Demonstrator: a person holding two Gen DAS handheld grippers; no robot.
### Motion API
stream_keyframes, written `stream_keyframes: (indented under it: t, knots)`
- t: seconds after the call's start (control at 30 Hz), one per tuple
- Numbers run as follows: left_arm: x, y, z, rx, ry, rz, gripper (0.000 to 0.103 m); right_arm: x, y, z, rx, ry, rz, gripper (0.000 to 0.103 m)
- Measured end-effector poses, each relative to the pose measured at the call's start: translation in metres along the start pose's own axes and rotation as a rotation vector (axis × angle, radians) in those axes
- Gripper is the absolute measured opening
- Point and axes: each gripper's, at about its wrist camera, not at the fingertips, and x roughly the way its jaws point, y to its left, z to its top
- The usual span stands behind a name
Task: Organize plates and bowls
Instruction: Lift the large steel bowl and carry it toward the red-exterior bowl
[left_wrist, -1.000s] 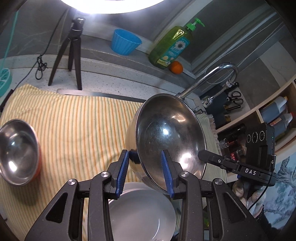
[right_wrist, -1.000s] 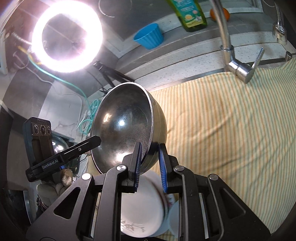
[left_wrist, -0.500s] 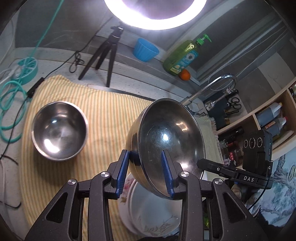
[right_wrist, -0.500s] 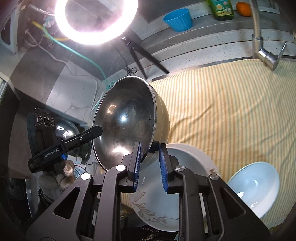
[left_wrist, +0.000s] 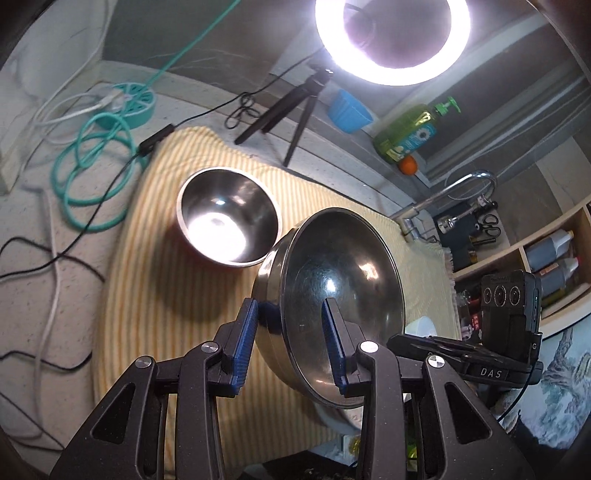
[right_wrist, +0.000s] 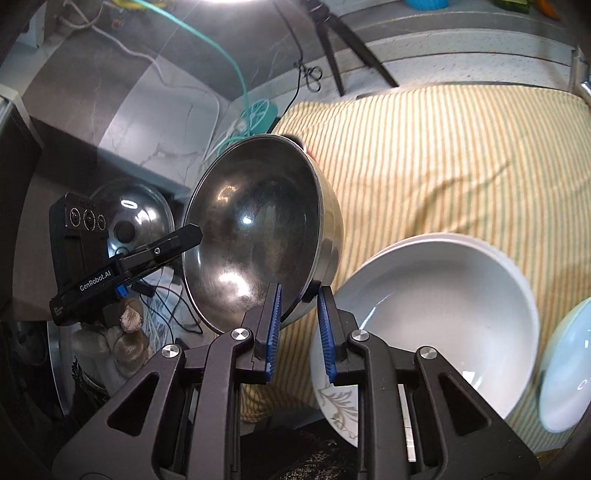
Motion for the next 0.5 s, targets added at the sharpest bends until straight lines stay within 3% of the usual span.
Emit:
stream_keyframes:
  t: [0.5]
  knots:
    - [-0.009, 0.051, -0.028, -0.113, 0.024, 0.055, 0.032, 0.056, 0.026, -0.015, -0.072, 0.140, -0.015, 0.021]
